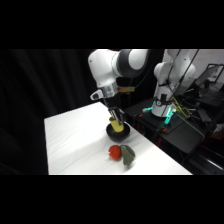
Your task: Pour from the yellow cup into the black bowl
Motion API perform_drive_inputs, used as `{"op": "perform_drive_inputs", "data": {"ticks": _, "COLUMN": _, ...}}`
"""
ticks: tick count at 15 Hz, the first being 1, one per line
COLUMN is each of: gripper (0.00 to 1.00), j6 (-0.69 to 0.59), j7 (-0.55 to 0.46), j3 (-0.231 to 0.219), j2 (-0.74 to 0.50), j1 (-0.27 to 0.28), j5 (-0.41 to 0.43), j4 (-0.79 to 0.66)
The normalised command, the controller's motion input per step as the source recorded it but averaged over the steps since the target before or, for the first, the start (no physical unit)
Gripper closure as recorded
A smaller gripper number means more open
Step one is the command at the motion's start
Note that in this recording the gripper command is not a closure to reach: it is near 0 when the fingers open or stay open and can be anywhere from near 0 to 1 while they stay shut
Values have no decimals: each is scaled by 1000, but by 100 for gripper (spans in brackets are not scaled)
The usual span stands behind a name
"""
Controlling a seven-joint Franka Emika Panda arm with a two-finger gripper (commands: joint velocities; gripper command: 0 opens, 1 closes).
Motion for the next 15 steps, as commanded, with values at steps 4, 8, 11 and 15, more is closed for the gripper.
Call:
{"op": "perform_drive_inputs", "data": {"ticks": 4, "gripper": 31, "j6": -589, "j7": -725, "j3": -52, "j2": 40, "j1": -222, "j5": 509, "j4": 120}}
{"op": "perform_drive_inputs", "data": {"ticks": 8, "gripper": 31, "j6": -640, "j7": -532, "j3": -65, "j2": 249, "j1": -188, "j5": 391, "j4": 292}}
{"op": "perform_drive_inputs", "data": {"ticks": 11, "gripper": 31, "j6": -509, "j7": -297, "j3": -31, "j2": 305, "j1": -113, "j5": 271, "j4": 334}}
{"op": "perform_drive_inputs", "data": {"ticks": 15, "gripper": 31, "j6": -403, "j7": -149, "j3": -8, "j2": 296, "j1": -77, "j5": 185, "j4": 329}}
